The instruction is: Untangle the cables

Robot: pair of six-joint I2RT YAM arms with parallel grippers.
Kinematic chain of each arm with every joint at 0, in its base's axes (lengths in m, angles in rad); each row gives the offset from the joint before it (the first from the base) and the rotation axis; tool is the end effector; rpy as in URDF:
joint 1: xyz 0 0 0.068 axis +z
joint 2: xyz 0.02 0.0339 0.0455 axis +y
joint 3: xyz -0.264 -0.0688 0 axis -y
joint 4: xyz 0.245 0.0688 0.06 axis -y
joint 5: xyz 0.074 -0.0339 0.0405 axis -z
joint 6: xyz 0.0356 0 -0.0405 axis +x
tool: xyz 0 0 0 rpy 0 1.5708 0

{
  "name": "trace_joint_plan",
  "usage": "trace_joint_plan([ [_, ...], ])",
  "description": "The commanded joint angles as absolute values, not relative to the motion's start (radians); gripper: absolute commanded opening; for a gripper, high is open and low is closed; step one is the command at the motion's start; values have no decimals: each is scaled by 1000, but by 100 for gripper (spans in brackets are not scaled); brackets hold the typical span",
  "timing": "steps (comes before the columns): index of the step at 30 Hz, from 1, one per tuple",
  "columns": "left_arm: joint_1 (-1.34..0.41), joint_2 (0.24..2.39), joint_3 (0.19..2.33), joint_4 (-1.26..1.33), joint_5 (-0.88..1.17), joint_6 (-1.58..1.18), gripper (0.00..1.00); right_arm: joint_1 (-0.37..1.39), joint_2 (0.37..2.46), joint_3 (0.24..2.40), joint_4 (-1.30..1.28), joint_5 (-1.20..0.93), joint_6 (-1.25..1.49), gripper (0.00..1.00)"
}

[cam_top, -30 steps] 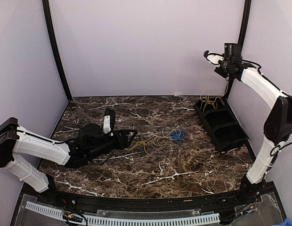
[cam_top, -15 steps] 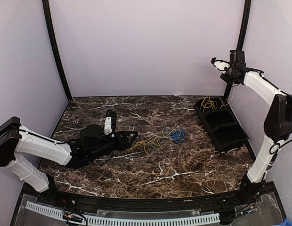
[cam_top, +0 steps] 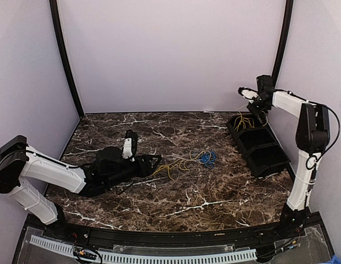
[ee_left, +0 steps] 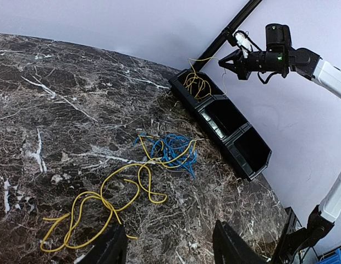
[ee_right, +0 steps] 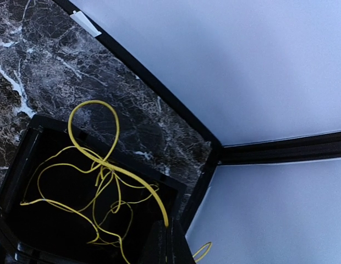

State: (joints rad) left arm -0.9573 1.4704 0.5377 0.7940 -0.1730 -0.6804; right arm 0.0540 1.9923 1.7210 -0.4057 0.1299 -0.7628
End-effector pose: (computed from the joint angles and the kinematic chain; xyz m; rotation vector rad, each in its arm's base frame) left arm 0.1753 -0.2382 0.2000 0.1153 1.8237 -1.0500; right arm 0.4649 0.0205 0.2781 -0.8452 2.1332 -0.5213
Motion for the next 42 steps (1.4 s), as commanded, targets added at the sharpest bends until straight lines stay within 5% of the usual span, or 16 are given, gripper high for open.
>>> trace_joint_plan([
  [1,-950,1450,538,820,-183,-690,56,57,2042,1774,-443,58,-674,0],
  [24,-937,1533,574,864,-125,-707,56,58,1991,1841,-729,-318,-535,0],
  [42,-937,1488,548,834,-151,-709,56,-76,2105,1894,-710,-135,-426,0],
])
